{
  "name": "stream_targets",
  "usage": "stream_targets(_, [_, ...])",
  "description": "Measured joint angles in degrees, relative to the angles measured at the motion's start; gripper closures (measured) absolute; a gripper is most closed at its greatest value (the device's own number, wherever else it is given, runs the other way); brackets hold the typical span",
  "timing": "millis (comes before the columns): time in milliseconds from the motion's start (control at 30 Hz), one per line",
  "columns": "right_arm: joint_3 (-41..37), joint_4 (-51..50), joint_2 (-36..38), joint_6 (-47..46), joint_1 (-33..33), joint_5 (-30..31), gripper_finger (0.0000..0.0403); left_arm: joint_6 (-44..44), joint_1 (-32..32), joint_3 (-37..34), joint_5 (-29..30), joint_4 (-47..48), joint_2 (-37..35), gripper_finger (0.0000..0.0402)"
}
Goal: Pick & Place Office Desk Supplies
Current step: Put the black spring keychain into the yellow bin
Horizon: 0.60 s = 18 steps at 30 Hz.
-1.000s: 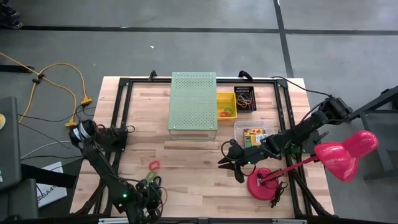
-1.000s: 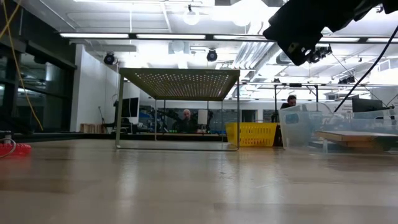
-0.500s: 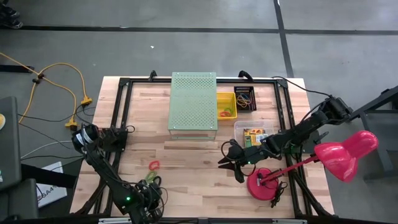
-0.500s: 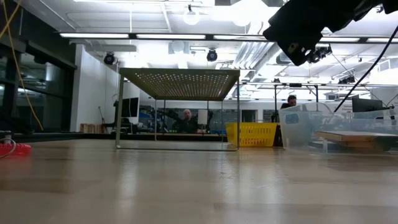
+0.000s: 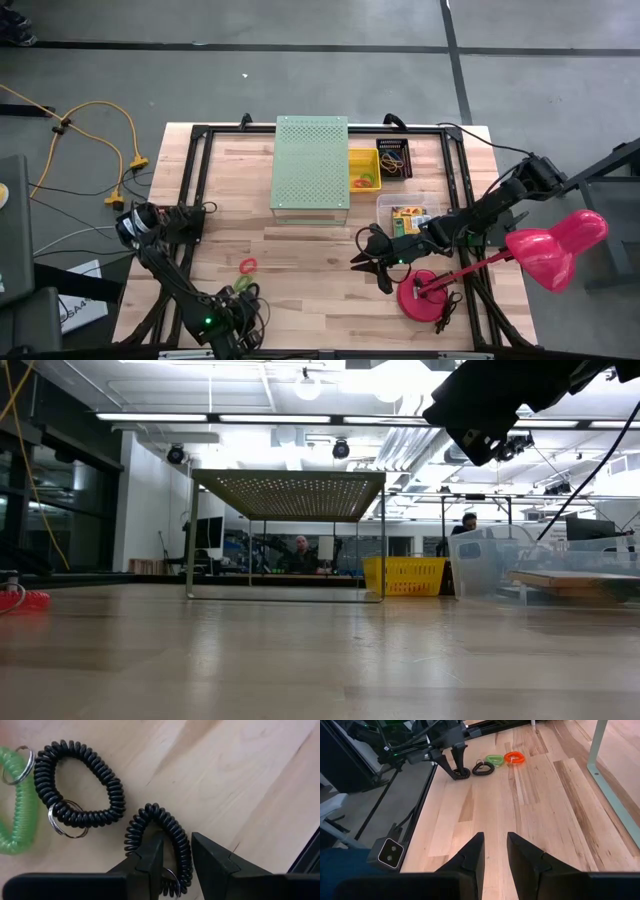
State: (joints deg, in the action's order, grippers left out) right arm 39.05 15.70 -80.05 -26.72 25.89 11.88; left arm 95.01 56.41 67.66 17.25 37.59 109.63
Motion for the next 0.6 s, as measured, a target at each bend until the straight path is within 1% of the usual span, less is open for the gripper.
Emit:
stream_targets(100, [0.0, 0.0, 0.0, 0.0, 0.0, 0.0, 0.0333, 1.2, -0.1, 0.0, -1.4, 0.3, 0.5, 0.0303])
stream_targets(367, [0.0, 0.2, 0.0, 0.0, 0.0, 0.0, 0.0333, 1.5, -0.1, -0.1, -1.9, 0.8, 0.5, 0.0308])
stream_targets(467, [0.0, 0.2, 0.0, 0.0, 0.0, 0.0, 0.0333, 1.5, -0.1, -0.1, -1.9, 1.1, 0.5, 0.0327])
stream_targets(600, [0.0, 0.2, 0.0, 0.0, 0.0, 0.0, 0.0333, 1.1, -0.1, -0.1, -2.0, 1.3, 0.6, 0.0367])
